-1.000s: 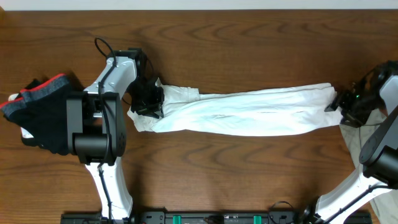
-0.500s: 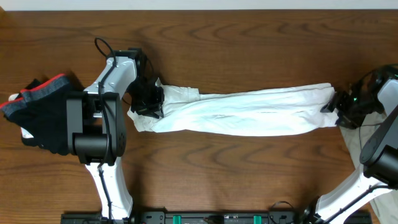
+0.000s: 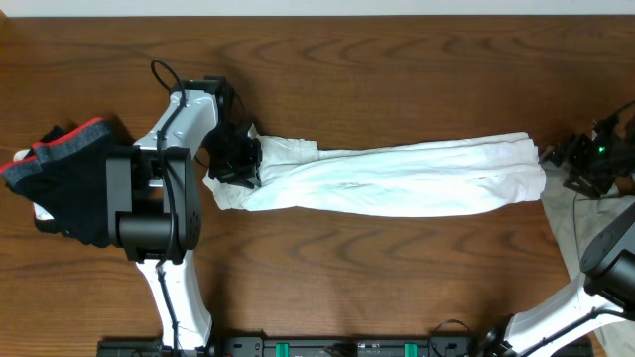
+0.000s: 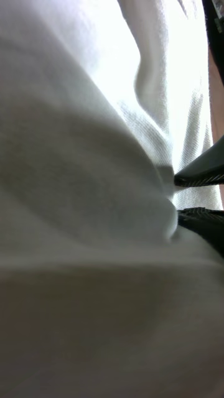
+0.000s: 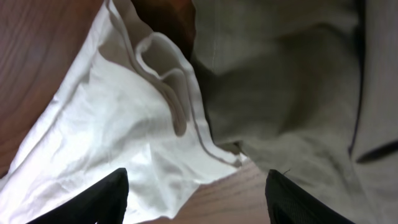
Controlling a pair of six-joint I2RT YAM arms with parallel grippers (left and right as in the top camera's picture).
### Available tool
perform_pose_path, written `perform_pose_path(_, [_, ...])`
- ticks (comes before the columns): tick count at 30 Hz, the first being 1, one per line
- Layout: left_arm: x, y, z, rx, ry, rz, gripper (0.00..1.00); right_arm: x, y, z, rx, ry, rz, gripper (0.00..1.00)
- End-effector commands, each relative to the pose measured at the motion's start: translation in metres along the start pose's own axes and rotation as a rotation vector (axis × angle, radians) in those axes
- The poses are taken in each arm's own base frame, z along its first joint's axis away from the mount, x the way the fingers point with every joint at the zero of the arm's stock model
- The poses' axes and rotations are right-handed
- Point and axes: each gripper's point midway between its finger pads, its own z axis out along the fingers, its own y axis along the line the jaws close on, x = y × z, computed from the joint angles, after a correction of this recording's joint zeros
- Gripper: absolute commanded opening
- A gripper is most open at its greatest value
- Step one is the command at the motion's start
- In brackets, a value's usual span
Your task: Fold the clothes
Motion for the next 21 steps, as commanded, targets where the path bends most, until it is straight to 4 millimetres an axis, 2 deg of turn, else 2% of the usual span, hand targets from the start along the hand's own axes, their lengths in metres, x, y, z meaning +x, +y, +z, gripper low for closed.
perform_pose_path(1, [0.003, 0.003, 0.002, -0.010, 0.013, 0.004, 0.16, -0.001, 0.004, 0.005, -0.017, -0.002, -0.029, 0.69])
perform_pose_path(7, [0.003, 0.003, 0.002, -0.010, 0.013, 0.004, 0.16, -0.005, 0.005, 0.021, -0.044, -0.003, -0.036, 0.69])
perform_pose_path(11, [0.003, 0.003, 0.002, -0.010, 0.013, 0.004, 0.16, -0.003, 0.014, 0.025, -0.097, 0.002, -0.039, 0.68])
perform_pose_path(21, [0.003, 0.003, 0.002, -0.010, 0.013, 0.004, 0.16, -0.001, 0.013, 0.038, -0.098, -0.007, -0.045, 0.68])
